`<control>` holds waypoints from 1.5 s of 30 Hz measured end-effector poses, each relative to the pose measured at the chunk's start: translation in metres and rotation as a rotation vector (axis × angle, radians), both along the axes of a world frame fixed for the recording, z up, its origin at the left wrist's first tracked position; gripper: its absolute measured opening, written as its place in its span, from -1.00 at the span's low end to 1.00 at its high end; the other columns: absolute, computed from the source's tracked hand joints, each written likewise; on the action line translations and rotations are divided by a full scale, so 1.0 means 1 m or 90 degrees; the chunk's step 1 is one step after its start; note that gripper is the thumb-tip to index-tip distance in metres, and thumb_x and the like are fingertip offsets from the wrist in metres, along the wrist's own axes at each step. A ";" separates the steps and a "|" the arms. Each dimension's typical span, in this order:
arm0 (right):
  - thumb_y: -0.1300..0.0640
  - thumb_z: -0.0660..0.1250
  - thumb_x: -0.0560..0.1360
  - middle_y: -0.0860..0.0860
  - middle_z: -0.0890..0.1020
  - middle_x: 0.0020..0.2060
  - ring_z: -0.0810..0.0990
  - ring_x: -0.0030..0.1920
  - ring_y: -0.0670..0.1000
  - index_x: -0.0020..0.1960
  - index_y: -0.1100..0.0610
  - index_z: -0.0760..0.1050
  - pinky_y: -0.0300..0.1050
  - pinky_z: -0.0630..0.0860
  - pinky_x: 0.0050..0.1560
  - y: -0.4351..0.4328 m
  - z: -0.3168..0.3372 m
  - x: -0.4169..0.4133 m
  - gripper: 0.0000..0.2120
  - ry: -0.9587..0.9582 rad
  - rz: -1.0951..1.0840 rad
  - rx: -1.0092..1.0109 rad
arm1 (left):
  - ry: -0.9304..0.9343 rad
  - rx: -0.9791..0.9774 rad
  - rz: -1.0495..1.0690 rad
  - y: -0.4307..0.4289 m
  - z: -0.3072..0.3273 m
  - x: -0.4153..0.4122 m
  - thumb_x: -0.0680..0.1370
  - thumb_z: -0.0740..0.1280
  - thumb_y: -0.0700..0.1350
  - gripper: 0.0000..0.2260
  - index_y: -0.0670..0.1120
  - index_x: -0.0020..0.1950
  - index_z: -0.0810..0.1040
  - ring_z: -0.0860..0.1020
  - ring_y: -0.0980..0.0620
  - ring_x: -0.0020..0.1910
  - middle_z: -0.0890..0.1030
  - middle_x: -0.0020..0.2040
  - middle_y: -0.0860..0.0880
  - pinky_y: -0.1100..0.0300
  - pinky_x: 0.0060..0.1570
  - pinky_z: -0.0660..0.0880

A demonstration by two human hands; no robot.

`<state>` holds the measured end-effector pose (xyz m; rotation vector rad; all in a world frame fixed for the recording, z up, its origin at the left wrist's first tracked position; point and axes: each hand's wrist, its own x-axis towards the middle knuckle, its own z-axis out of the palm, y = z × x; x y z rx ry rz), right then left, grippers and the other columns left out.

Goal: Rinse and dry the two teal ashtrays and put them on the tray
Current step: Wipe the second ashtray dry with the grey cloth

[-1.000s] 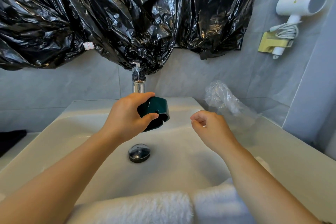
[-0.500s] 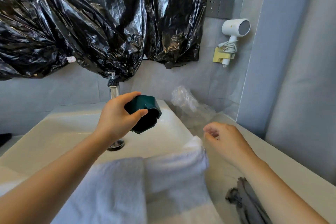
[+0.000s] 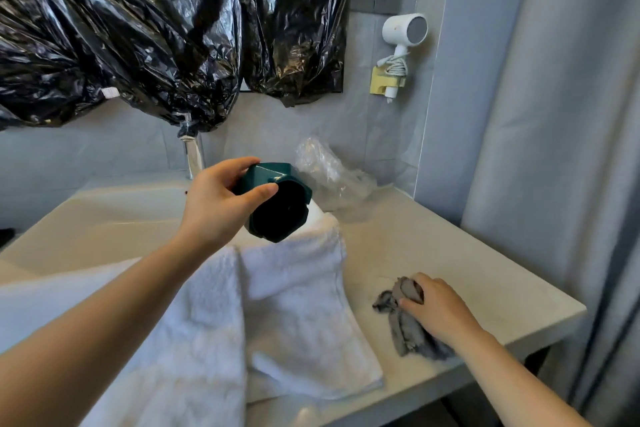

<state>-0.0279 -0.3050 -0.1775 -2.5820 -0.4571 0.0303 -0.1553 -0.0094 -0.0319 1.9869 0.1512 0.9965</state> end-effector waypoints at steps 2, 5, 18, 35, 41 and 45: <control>-0.02 0.35 0.53 0.04 0.54 -0.04 0.52 -0.07 0.03 0.07 0.05 0.45 -0.09 0.49 -0.05 0.004 0.006 -0.001 -0.79 -0.045 0.001 0.046 | 0.000 0.004 0.005 0.002 0.003 -0.003 0.41 0.51 -0.13 -0.58 -0.09 0.26 0.58 0.62 0.01 0.04 0.66 0.03 -0.03 0.11 0.08 0.56; -0.01 0.35 0.52 0.05 0.54 -0.06 0.53 -0.09 0.06 0.06 0.07 0.47 -0.06 0.46 -0.11 0.021 0.028 -0.001 -0.80 -0.121 0.005 0.106 | -0.003 0.016 0.019 0.009 0.009 -0.006 0.41 0.52 -0.13 -0.57 -0.11 0.26 0.58 0.63 0.00 0.03 0.66 0.02 -0.04 0.09 0.07 0.57; -0.02 0.34 0.53 0.00 0.54 0.06 0.51 0.04 0.03 0.20 0.01 0.49 -0.08 0.43 -0.05 0.150 0.171 0.000 -0.74 -0.296 0.152 0.297 | -0.014 0.019 0.089 0.083 0.028 0.008 0.41 0.52 -0.13 -0.58 -0.08 0.25 0.59 0.63 0.02 0.03 0.67 0.01 -0.01 0.08 0.11 0.56; 0.08 0.11 0.60 -0.01 0.37 -0.38 0.35 -0.25 0.11 -0.29 0.08 0.21 0.02 0.22 -0.28 0.310 0.146 0.093 -0.71 -0.262 0.069 0.355 | 0.050 -0.057 0.132 0.200 -0.026 0.090 0.40 0.52 -0.06 -0.61 0.02 0.21 0.60 0.60 0.12 -0.02 0.66 -0.01 0.07 0.22 -0.01 0.52; 0.04 0.22 0.55 0.00 0.31 -0.36 0.29 -0.26 0.07 -0.35 0.08 0.15 -0.11 0.21 -0.35 0.338 0.118 0.117 -0.63 -0.261 0.087 0.368 | 0.071 -0.088 0.149 0.220 -0.034 0.096 0.37 0.54 -0.05 -0.67 0.07 0.12 0.62 0.63 0.08 -0.05 0.66 -0.08 0.11 0.19 -0.05 0.56; 0.05 0.27 0.54 -0.02 0.28 -0.40 0.27 -0.30 0.00 -0.36 0.08 0.13 -0.14 0.19 -0.34 0.332 0.109 0.128 -0.59 -0.257 0.124 0.348 | 0.082 -0.088 0.160 0.218 -0.038 0.099 0.36 0.54 -0.06 -0.62 0.02 0.16 0.62 0.63 0.06 -0.04 0.66 -0.07 0.08 0.14 -0.01 0.58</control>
